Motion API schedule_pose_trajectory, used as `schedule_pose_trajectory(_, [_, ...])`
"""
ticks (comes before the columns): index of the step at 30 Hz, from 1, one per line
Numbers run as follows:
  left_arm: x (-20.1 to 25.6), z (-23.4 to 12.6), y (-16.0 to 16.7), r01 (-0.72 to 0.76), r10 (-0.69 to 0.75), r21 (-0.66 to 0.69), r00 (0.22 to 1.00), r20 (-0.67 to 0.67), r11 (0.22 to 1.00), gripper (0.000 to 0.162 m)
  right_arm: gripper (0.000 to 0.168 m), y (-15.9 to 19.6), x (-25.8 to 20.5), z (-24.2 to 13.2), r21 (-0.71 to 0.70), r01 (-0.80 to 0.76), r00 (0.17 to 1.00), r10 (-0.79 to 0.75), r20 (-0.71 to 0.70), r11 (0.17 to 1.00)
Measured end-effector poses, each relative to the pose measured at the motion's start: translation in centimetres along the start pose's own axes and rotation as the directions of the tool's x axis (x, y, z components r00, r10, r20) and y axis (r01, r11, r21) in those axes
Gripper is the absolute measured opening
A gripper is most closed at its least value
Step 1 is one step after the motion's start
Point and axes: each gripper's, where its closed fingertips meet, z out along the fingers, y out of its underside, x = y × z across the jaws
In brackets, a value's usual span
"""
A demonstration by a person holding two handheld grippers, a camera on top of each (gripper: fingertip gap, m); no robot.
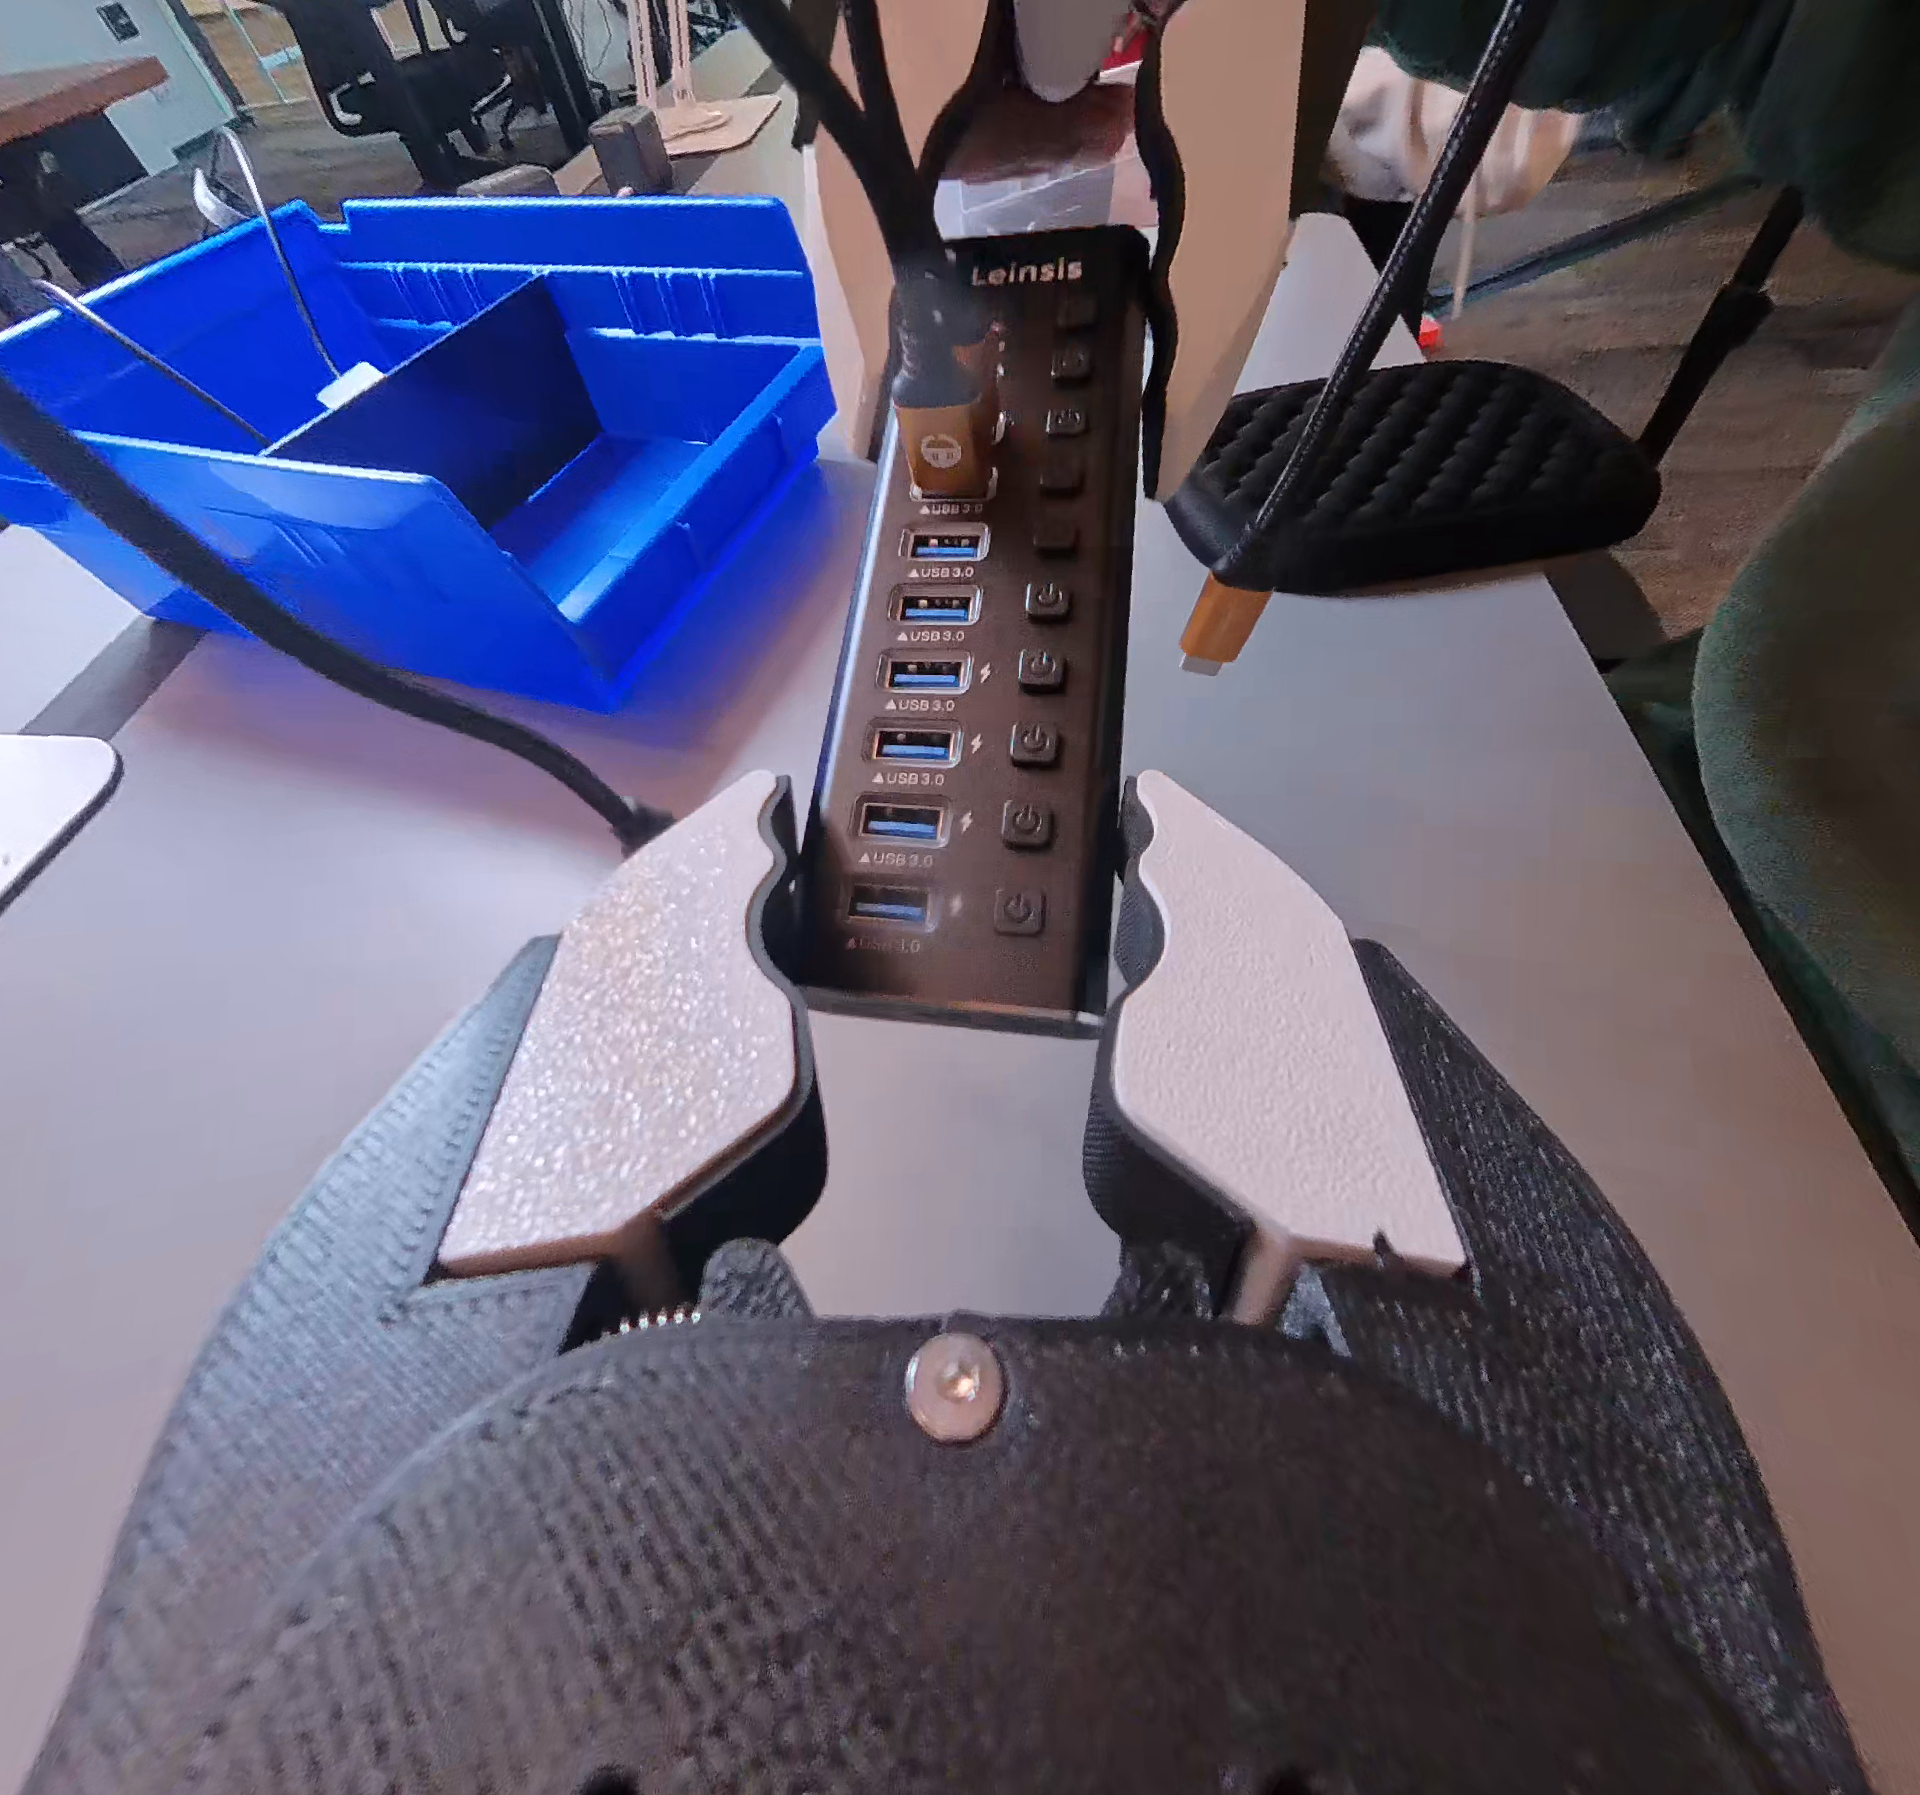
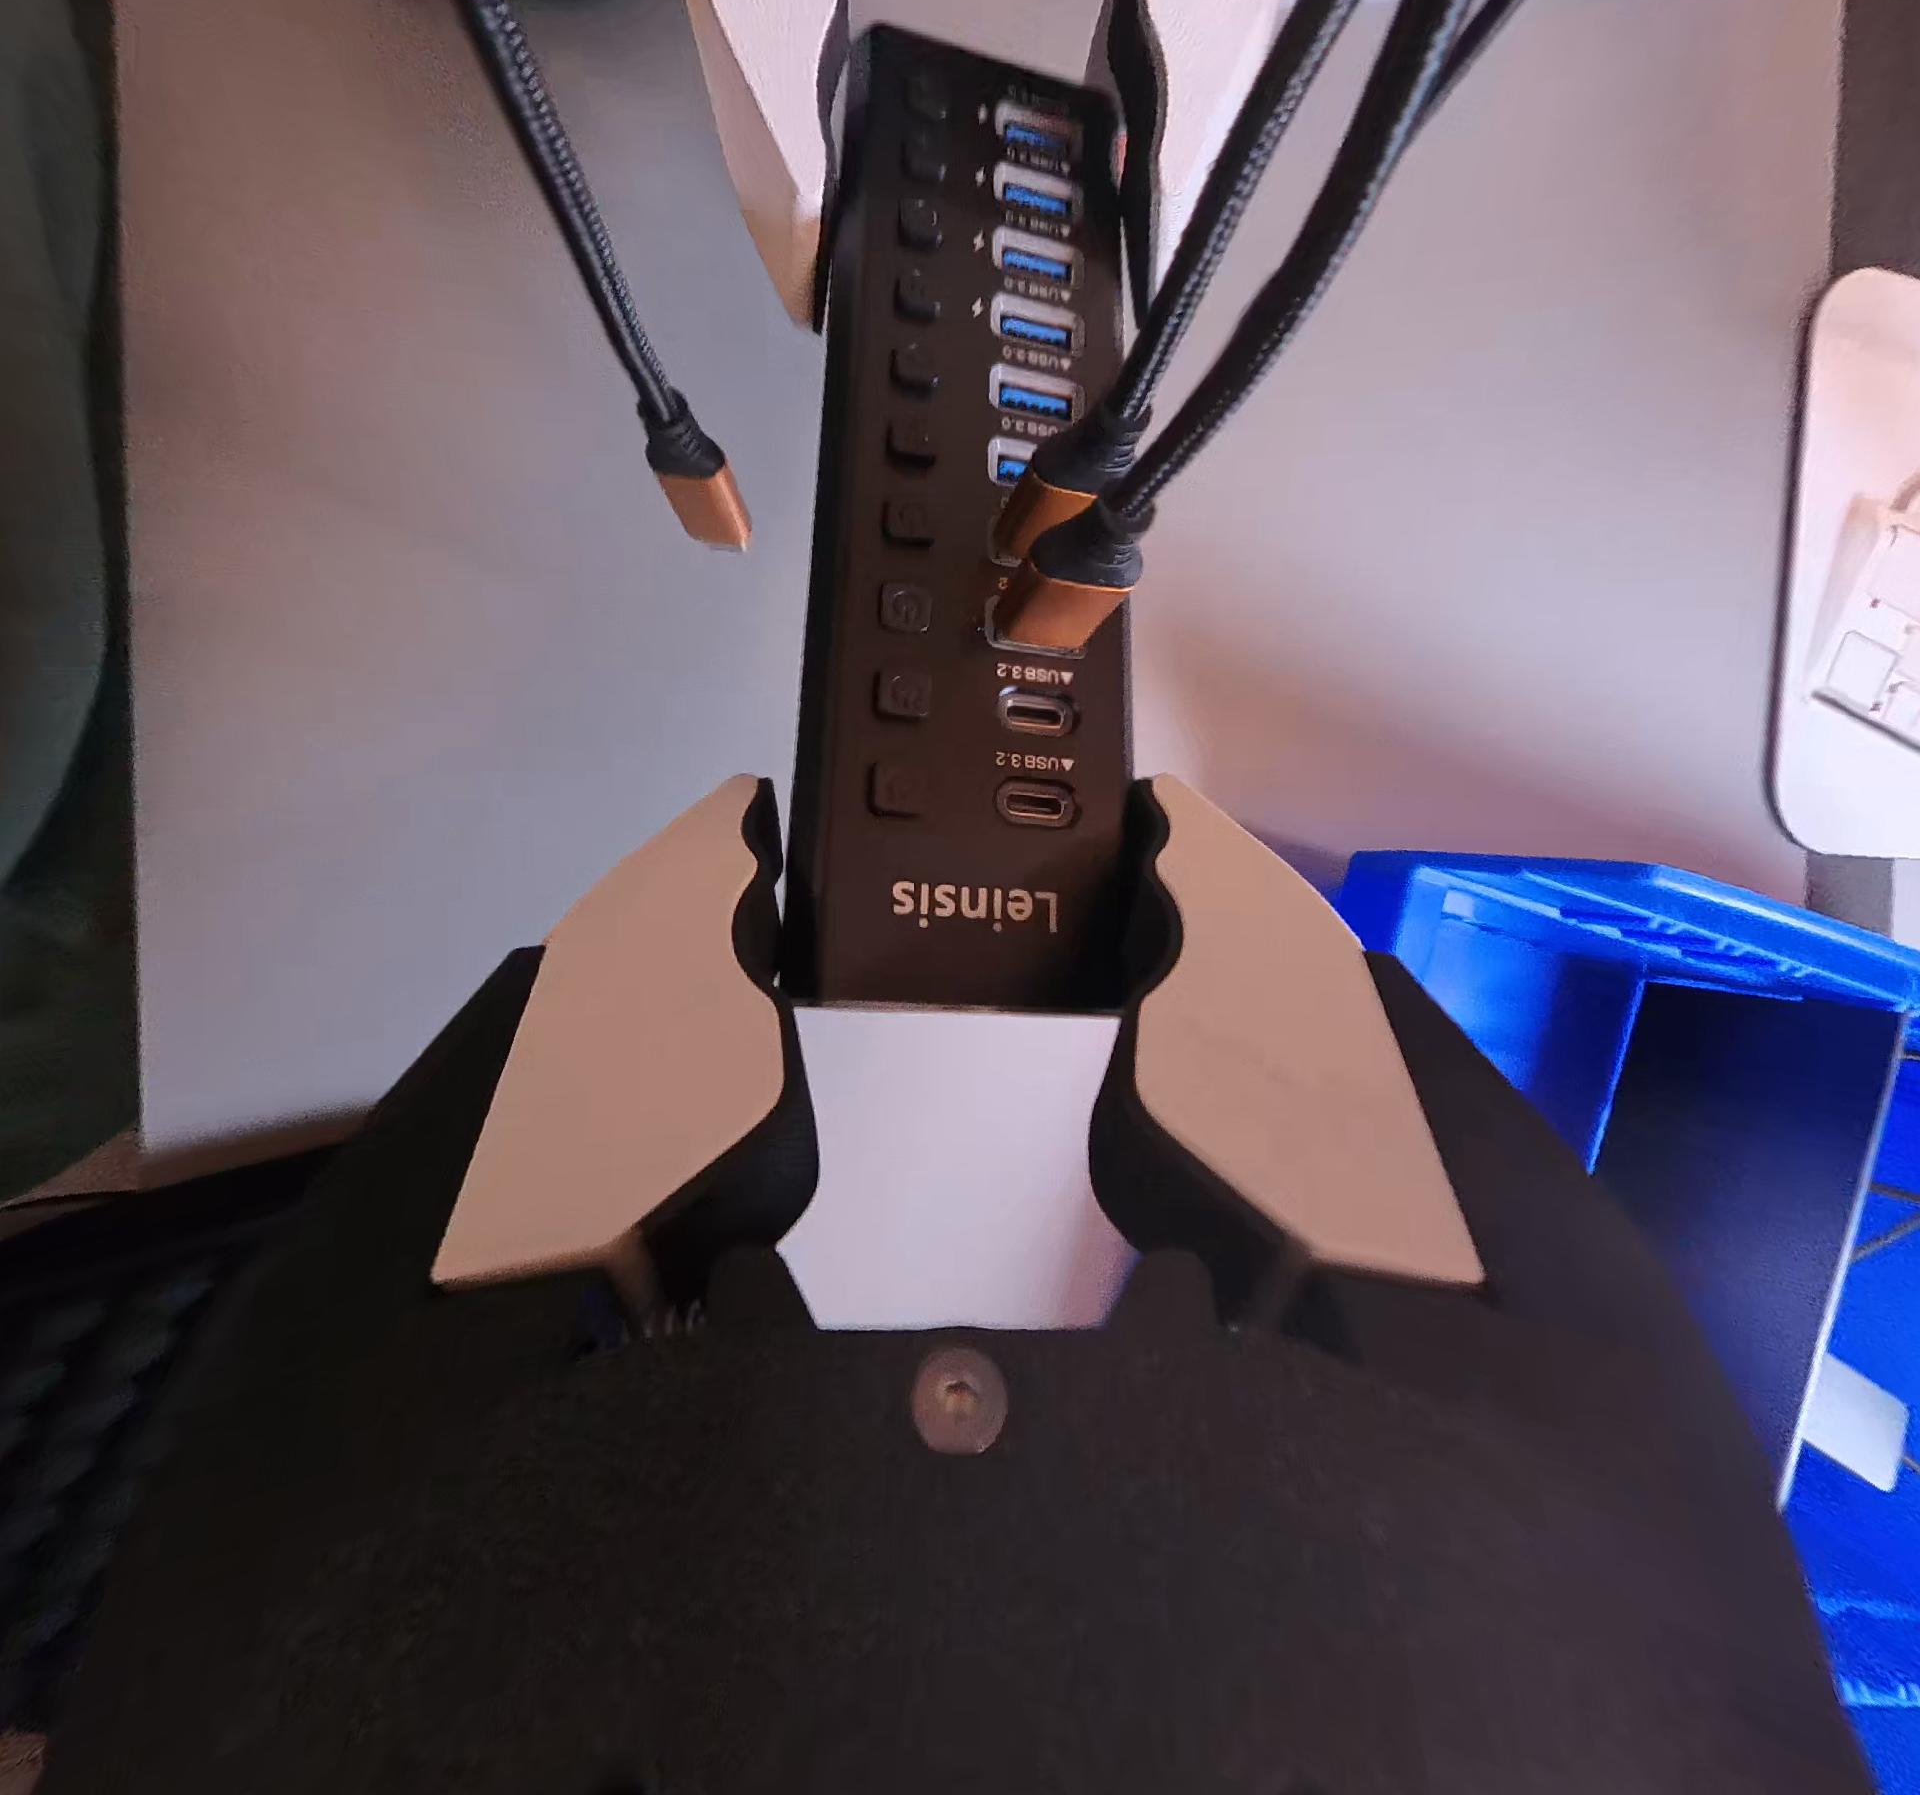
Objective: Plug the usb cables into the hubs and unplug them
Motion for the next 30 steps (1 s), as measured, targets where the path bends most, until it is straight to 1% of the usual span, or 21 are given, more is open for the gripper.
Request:
schedule_pose_trajectory(3, [-0.5,-0.1,0.2,0.027,-0.027,0.019,1.000,0.012,0.999,0.049,0.064,0.2,0.5,-0.5,-0.051,0.022,1.000,-0.022,-0.010,0.998])
schedule_pose_trajectory(6, [-1.4,-0.8,-0.3,0.099,-0.101,0.078,0.995,0.024,0.992,0.046,0.064,0.9,0.8,-0.8,-0.130,0.061,0.998,-0.062,-0.005,0.990])
schedule_pose_trajectory(9, [-1.9,-1.2,-0.1,0.133,-0.136,0.091,0.990,0.028,0.987,0.046,0.063,0.7,1.2,-1.9,-0.137,0.054,0.999,-0.053,0.011,0.989])
schedule_pose_trajectory(15, [-2.4,-1.5,0.2,0.131,-0.137,0.093,0.989,0.055,0.987,0.045,0.064,-0.3,4.7,-5.9,-0.142,0.061,0.994,-0.073,-0.087,0.988])
schedule_pose_trajectory(18, [-2.5,-1.3,0.5,0.128,-0.133,0.084,0.989,0.060,0.988,0.045,0.064,-0.6,7.3,-8.2,-0.171,0.063,0.984,-0.089,-0.151,0.983])
schedule_pose_trajectory(23, [-2.3,-0.8,1.1,0.121,-0.125,0.060,0.990,0.058,0.991,0.045,0.064,-1.7,13.1,-11.6,-0.159,0.044,0.963,-0.085,-0.257,0.986])
schedule_pose_trajectory(27, [-2.1,-0.5,1.5,0.116,-0.118,0.042,0.992,0.054,0.992,0.045,0.064,-2.3,19.8,-13.0,-0.096,0.021,0.922,-0.056,-0.383,0.995])
schedule_pose_trajectory(30, [-2.0,-0.4,1.9,0.103,-0.104,0.022,0.993,0.056,0.994,0.044,0.064,-1.2,24.8,-13.0,-0.023,-0.018,0.891,0.005,-0.454,1.000])
